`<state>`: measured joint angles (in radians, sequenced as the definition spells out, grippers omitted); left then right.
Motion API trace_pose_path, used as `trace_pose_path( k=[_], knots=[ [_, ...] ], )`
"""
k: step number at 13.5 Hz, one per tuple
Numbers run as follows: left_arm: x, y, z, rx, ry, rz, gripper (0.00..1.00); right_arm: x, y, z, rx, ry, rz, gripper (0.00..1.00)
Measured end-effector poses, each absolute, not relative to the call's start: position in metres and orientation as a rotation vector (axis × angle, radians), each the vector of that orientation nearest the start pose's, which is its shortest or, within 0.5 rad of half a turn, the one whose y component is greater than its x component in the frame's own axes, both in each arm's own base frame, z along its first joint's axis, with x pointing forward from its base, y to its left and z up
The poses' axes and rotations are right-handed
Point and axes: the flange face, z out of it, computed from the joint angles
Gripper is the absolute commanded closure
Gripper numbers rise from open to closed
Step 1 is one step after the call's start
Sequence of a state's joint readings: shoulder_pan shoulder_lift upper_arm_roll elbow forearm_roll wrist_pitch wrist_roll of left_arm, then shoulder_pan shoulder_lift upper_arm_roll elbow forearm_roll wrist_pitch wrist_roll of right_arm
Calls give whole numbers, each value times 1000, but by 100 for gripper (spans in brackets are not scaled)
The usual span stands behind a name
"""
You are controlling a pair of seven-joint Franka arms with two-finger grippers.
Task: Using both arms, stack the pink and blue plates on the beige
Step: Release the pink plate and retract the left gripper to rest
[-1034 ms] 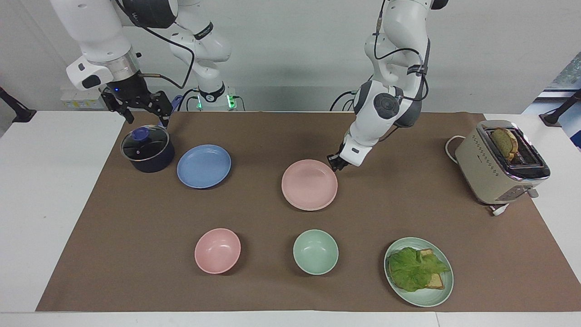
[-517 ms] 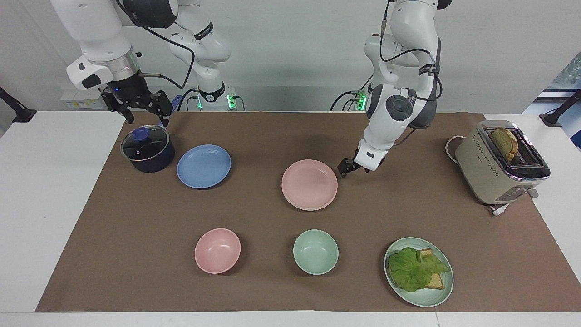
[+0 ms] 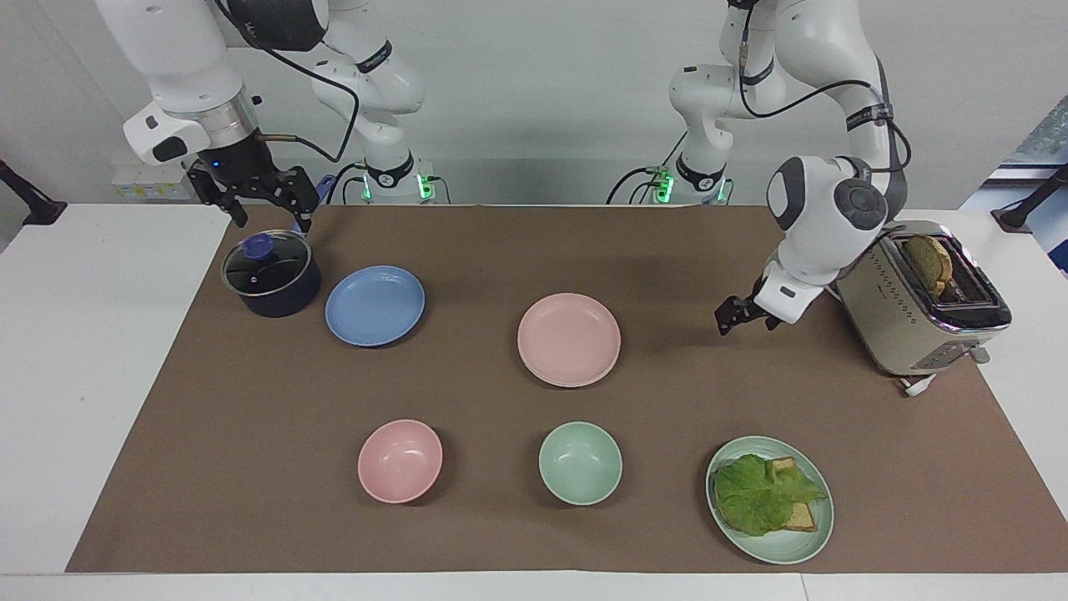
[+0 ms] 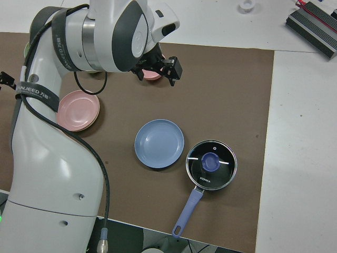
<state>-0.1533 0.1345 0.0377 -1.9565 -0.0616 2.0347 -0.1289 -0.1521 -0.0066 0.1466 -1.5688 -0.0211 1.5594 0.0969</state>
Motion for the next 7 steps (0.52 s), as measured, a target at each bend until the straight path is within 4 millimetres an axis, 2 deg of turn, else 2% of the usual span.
trace_pose_path(
  k=[2,3,5,7],
  knots=[
    [580,-41,442,-3164,-26,94,0,552,-5,626,-3159,163,-10,0],
    [581,-33,462,-3160,-18,96,0,551,-6,623,-3159,165,-3,0],
    [582,-25,502,-3155,-2,93,0,547,-9,613,-3161,173,18,0],
    [581,-19,532,-3155,9,92,0,545,-16,595,-3162,178,16,0]
  ],
)
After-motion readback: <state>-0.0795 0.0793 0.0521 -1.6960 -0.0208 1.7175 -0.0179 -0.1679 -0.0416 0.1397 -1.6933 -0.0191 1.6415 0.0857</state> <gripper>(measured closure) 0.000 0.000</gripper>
